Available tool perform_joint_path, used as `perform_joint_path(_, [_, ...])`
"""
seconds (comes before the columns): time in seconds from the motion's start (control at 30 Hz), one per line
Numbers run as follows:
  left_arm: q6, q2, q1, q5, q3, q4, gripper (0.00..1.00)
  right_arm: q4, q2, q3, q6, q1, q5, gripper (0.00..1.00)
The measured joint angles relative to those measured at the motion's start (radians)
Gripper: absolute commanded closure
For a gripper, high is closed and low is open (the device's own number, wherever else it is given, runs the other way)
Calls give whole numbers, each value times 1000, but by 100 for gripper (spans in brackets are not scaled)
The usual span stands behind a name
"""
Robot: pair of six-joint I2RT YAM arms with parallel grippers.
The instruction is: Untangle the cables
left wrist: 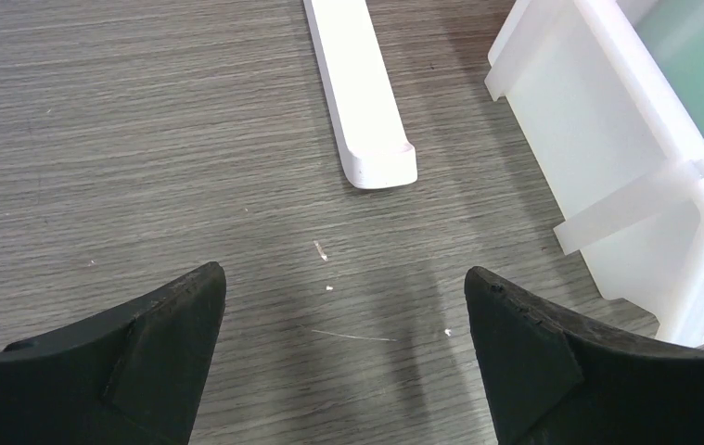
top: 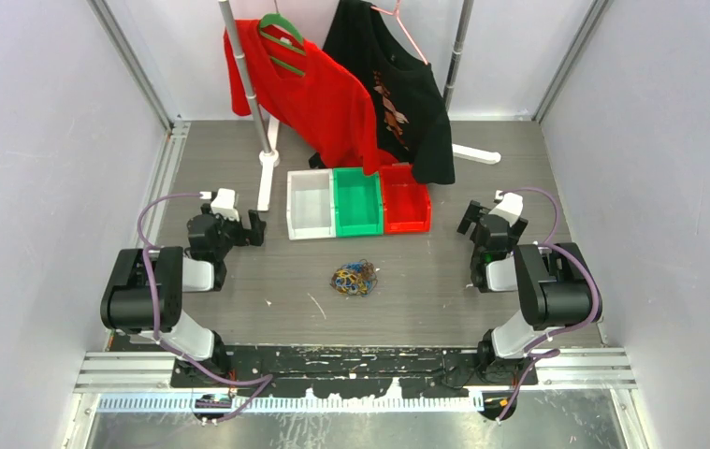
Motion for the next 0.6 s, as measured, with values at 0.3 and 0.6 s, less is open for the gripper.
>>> perform_joint_path(0.3, [0, 0, 0, 0, 0, 0, 1, 0, 0, 0, 0, 0, -1, 0])
perform_joint_path(0.6, [0, -2, 0, -2, 0, -6, 1, -95, -72, 10, 25, 12, 78, 0])
